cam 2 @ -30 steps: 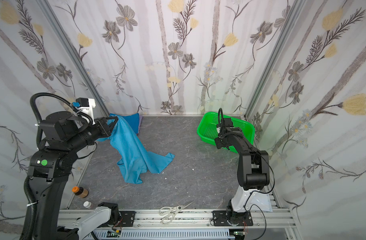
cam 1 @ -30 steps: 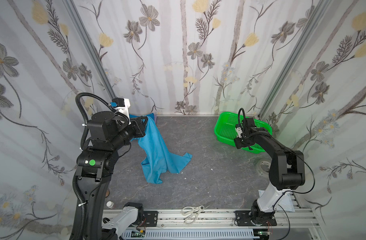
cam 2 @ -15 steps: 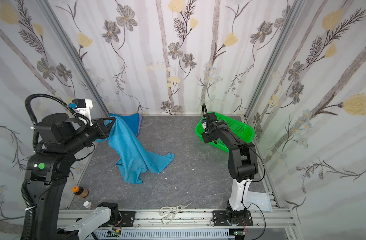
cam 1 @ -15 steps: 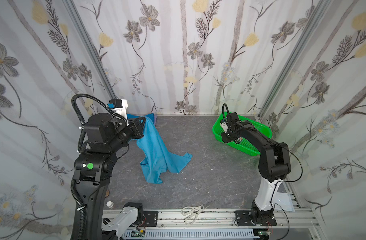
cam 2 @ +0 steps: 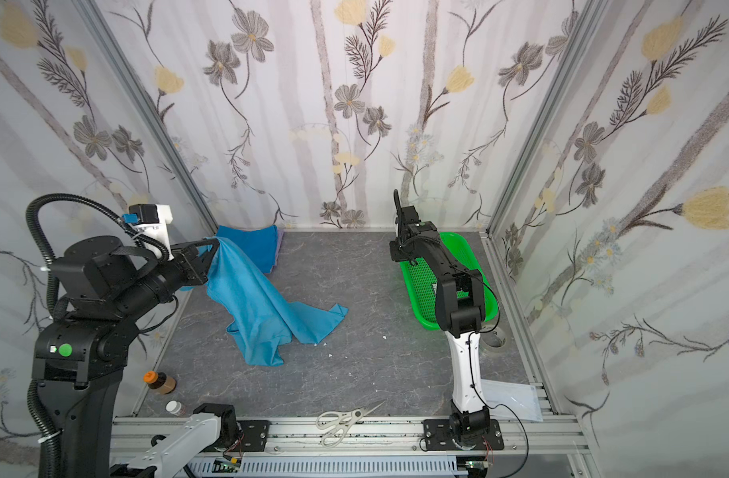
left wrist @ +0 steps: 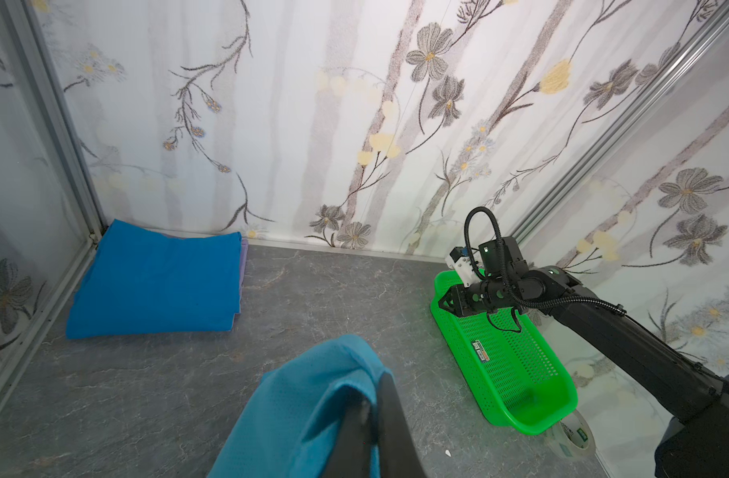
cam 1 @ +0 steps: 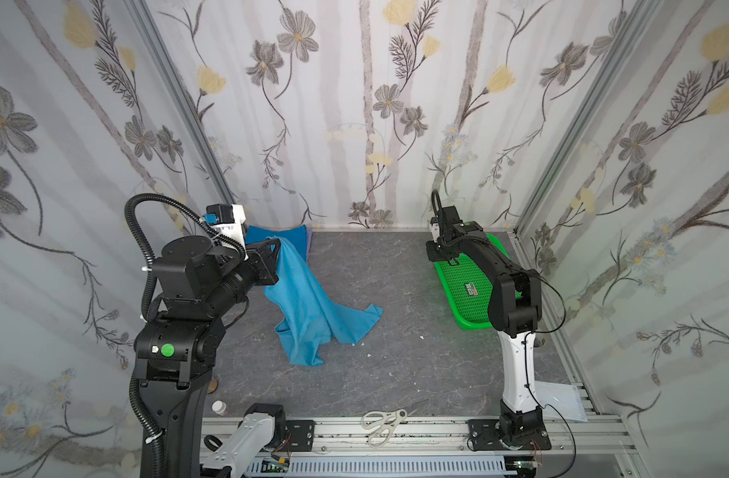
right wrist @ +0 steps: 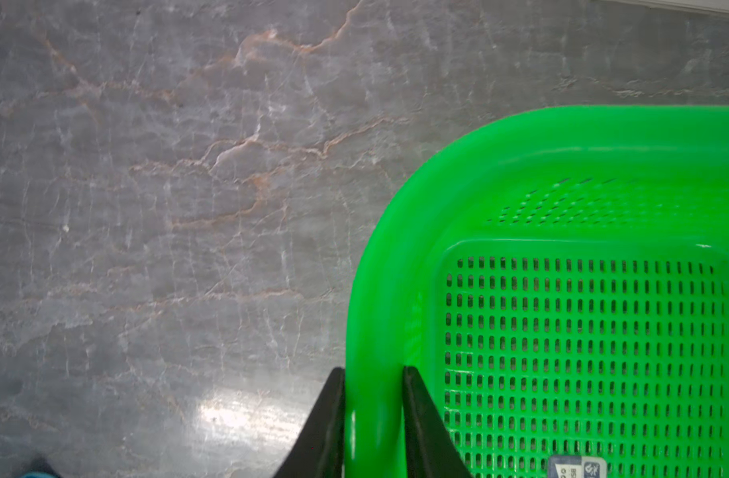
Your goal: Fold and stack the t-shirts
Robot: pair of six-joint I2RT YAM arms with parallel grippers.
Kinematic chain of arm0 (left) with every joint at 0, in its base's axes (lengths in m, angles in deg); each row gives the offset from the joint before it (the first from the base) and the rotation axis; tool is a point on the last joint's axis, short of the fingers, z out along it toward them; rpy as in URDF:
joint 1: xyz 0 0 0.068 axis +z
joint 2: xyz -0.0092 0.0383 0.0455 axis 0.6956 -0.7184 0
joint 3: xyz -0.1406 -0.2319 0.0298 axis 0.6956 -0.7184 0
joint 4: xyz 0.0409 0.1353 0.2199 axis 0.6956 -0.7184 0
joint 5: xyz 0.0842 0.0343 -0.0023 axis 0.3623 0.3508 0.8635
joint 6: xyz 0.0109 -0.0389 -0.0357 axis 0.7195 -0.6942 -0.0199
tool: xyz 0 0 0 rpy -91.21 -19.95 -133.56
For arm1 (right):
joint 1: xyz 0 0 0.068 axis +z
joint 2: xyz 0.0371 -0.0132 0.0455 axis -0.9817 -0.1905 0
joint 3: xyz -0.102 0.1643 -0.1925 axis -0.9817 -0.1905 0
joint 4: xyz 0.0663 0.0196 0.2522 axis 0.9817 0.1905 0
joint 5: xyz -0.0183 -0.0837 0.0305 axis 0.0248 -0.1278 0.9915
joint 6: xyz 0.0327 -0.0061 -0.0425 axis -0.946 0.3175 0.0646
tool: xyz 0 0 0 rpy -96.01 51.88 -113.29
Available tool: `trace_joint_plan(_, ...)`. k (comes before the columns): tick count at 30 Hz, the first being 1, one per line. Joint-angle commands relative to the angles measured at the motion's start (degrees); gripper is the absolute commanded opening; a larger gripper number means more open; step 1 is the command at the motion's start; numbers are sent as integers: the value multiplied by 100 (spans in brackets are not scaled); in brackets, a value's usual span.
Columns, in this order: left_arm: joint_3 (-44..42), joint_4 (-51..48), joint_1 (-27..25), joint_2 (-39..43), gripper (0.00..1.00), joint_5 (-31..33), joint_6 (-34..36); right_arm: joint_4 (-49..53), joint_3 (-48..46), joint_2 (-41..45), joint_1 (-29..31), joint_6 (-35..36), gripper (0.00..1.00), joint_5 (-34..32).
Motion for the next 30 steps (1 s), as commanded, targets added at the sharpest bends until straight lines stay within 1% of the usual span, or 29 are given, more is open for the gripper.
trace_joint_plan(1,69,-62,18,36,0,128,169,120,303,-212,-176,-56,26,-236)
trace_joint_plan(5,92,-103,26,77,0,203,243,5,591,-346,-468,259,26,-565)
trace_joint_plan(8,131,-96,24,73,0,208,262,-172,843,-418,-753,607,28,-551)
trace_joint_plan(12,191,-108,33,28,0,205,262,-296,1477,-643,-998,1066,31,-501)
trace_joint_plan(14,228,-133,35,10,0,216,270,-439,1626,-721,-1053,1307,40,-574)
trace_joint_plan(16,230,-118,30,-6,0,234,262,-585,1685,-759,-1080,1479,59,-574)
trace_joint_plan(18,228,-84,35,-39,0,234,245,-682,1702,-776,-1067,1618,69,-587)
trace_joint_plan(22,221,-11,34,-120,0,175,183,-535,1785,-688,-992,1599,90,-557)
trace_joint_plan(26,129,103,33,-112,0,104,130,-149,1591,-298,-656,1431,96,-670)
trace_joint_plan(28,43,174,42,-81,0,44,108,-104,1016,122,-435,1174,98,-435)
trace_joint_plan(30,-55,221,42,-33,0,-10,95,-329,93,678,-146,878,99,-313)
